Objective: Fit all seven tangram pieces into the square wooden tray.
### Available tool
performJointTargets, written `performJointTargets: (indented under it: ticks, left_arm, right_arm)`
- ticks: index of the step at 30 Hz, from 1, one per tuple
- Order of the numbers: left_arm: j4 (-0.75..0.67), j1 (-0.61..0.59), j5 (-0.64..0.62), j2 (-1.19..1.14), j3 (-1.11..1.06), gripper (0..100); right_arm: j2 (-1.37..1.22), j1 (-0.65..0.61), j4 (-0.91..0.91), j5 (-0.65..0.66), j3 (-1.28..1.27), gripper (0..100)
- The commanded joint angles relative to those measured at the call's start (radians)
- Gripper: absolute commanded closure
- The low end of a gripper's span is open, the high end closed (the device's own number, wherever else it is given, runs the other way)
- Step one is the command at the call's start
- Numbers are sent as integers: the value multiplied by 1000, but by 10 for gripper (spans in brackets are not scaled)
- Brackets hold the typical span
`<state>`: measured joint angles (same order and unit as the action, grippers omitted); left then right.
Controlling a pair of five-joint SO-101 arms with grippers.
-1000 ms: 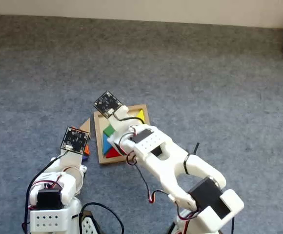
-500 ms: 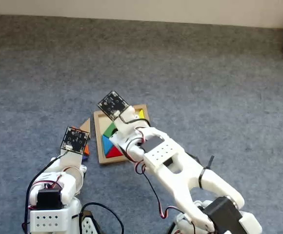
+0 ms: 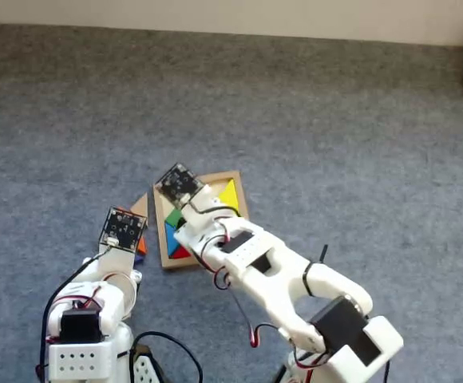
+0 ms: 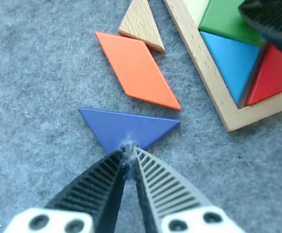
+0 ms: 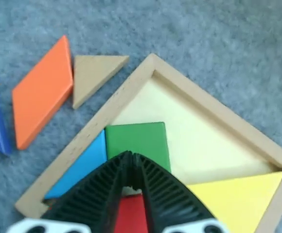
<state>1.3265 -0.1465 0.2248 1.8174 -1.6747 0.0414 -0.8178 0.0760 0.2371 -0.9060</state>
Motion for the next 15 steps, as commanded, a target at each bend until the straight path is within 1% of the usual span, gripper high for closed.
performJointTargets:
  ticks: [1, 4, 6, 10, 15]
  left_arm:
    - [3, -10, -6, 5, -21, 991]
    - [3, -10, -6, 5, -21, 991]
    - [3, -10, -6, 5, -21, 991]
    - [3, -10, -6, 5, -21, 991]
    - [3, -10, -6, 5, -21, 991]
  right_arm:
    - [59, -53, 38, 9, -7, 990]
    - [110, -56, 186, 9, 4, 990]
    - [153, -48, 237, 9, 2, 990]
    - [271, -16, 252, 9, -12, 990]
    - [438, 45, 268, 9, -90, 990]
